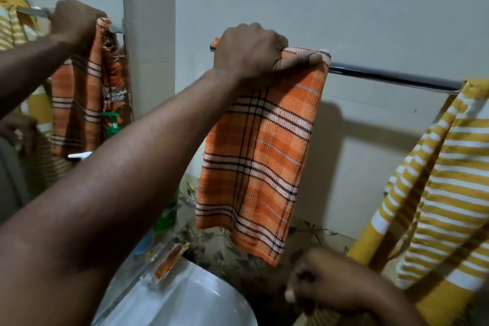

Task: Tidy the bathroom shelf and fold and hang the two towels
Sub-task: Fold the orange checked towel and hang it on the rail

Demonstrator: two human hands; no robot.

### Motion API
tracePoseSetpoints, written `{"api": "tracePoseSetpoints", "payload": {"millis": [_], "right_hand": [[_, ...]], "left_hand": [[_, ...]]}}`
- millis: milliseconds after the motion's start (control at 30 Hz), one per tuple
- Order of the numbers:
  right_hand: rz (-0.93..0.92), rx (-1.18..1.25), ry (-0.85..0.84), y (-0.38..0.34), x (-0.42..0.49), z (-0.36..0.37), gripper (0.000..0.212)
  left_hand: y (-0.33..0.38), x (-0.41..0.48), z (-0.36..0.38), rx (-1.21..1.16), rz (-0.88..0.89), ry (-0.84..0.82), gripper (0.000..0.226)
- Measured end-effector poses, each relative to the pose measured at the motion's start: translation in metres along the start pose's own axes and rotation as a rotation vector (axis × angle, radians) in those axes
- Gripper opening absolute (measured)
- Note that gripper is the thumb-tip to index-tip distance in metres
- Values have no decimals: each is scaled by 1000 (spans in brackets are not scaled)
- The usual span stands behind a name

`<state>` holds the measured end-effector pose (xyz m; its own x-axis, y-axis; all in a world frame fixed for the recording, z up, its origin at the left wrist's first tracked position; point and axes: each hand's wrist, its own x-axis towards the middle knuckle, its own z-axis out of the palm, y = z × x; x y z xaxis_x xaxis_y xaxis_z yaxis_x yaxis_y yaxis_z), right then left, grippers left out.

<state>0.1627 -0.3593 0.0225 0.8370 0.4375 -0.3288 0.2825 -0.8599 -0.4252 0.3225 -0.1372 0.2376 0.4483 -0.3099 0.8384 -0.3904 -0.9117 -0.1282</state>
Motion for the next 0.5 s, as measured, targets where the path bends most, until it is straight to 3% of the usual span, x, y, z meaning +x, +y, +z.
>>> {"api": "tracePoseSetpoints", "payload": {"millis": [33,100,167,200,267,333,433,500], "right_hand": [[-107,10,158,-22,-12,-32,24],[-324,69,710,-70,-30,-90,24],[-494,-52,1267,-103,-31,-143,20],[-501,-164,1420,-116,-27,-167,28],[-387,-370,1425,-130,-9,-212,62],[-195,-406,1207,-140,0,-241,86],[-80,-389,934,-142,9,-252,87],[-20,-549,855,-139,18,-249,71]], "left_hand": [[-2,-1,1,15,-2,7,81],[-4,-2,3,37,3,25,81],[-5,0,2,59,20,21,83],[-6,2,1,67,34,7,85],[-10,6,-4,56,61,-33,85],[-12,4,-9,-46,62,-82,73],[-18,-15,-17,-417,51,-39,58],[-19,-44,-12,-575,-32,242,56]]}}
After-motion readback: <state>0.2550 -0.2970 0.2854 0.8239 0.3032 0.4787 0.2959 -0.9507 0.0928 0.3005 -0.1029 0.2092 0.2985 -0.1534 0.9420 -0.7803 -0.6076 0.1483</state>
